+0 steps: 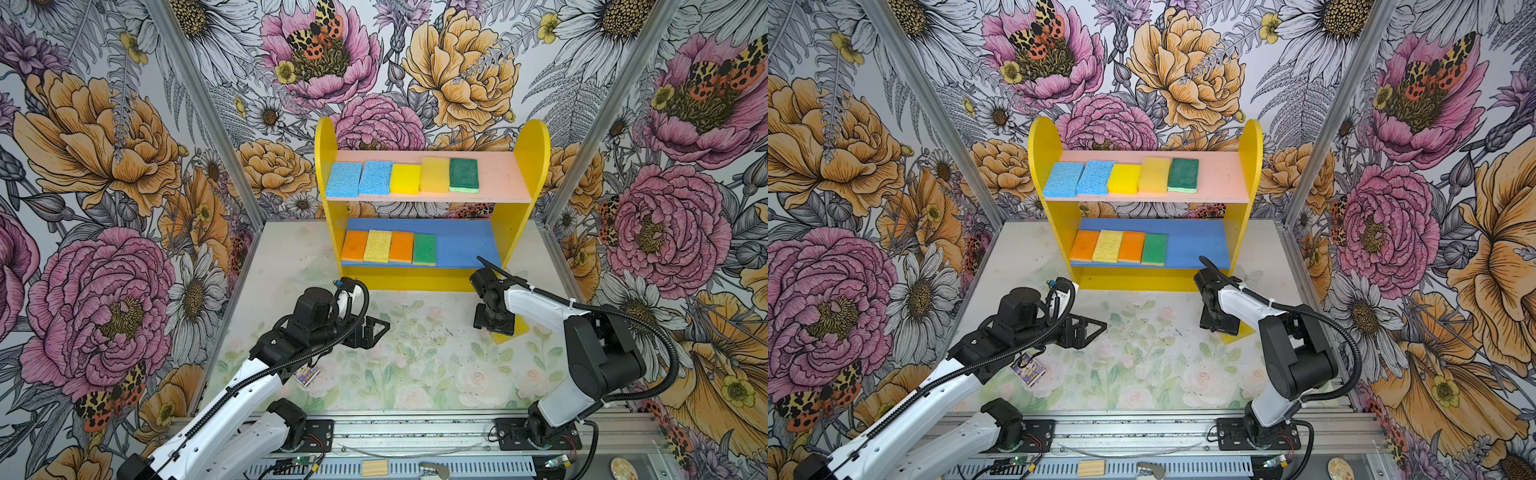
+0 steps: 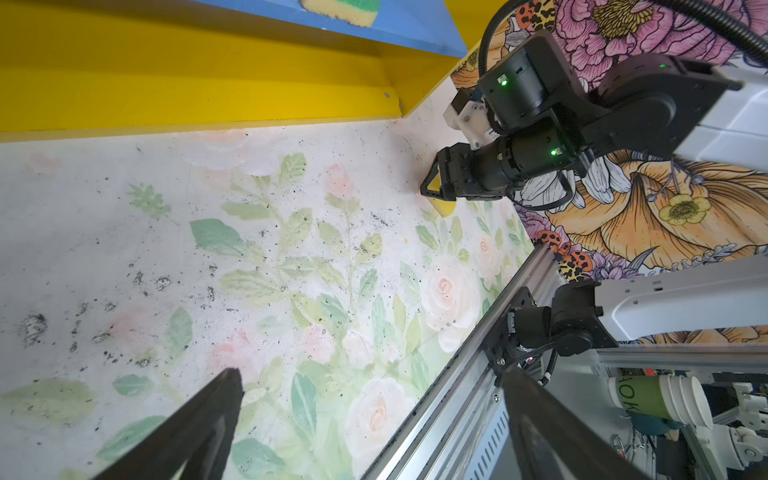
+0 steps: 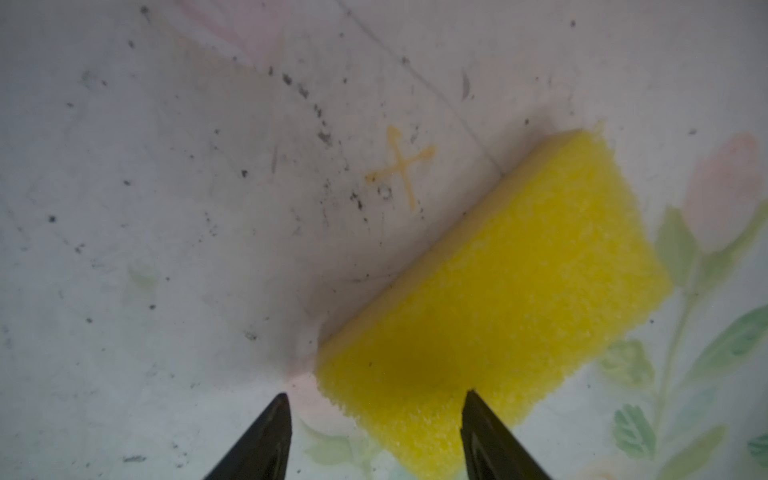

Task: Place and organize the cleaning sponges onto the shelf
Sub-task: 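Move the right gripper down over the bright yellow sponge on the table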

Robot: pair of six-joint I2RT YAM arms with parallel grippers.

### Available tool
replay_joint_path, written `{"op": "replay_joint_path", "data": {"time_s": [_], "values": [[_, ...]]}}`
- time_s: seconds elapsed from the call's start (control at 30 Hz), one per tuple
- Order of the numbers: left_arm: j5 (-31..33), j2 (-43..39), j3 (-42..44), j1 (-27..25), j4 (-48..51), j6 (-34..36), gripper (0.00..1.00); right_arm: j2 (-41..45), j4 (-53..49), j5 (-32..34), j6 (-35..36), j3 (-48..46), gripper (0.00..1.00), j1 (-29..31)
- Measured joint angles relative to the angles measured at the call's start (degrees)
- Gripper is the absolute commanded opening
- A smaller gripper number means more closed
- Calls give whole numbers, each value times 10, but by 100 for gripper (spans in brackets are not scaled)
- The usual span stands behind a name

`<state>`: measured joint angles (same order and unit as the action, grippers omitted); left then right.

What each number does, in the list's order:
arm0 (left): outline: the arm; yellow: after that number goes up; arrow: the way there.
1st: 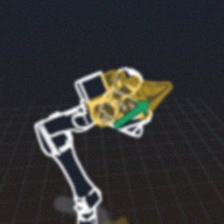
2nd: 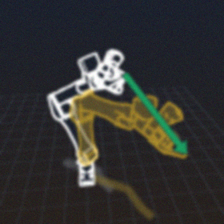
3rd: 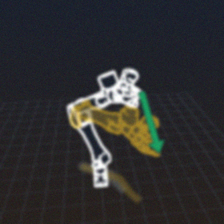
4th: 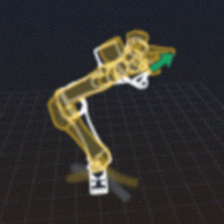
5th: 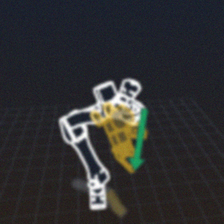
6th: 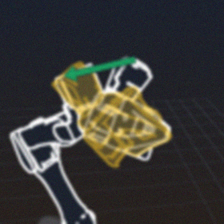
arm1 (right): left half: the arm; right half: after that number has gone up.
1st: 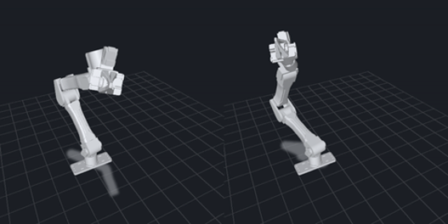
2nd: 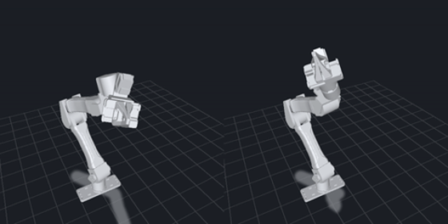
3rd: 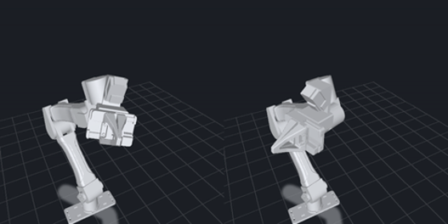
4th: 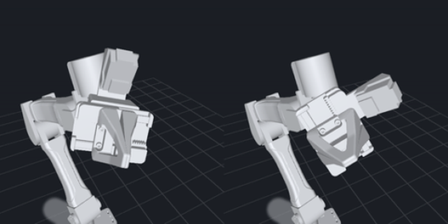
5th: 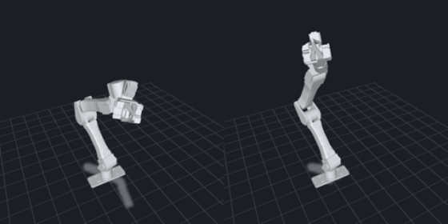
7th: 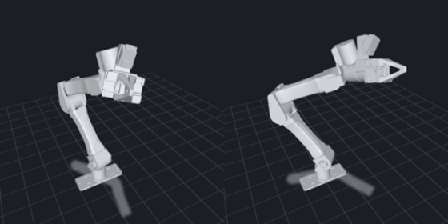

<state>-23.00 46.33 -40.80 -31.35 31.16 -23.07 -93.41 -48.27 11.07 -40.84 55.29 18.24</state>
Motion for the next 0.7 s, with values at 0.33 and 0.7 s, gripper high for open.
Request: {"op": "replay_joint_path", "data": {"time_s": [0.33,0.7], "values": [[17,-20,4,0,-2,-13,99,2,35,-10,31,-26,28,-22],[27,-18,7,0,-10,-48,99,61,53,-58,69,-57,7,19]]}}
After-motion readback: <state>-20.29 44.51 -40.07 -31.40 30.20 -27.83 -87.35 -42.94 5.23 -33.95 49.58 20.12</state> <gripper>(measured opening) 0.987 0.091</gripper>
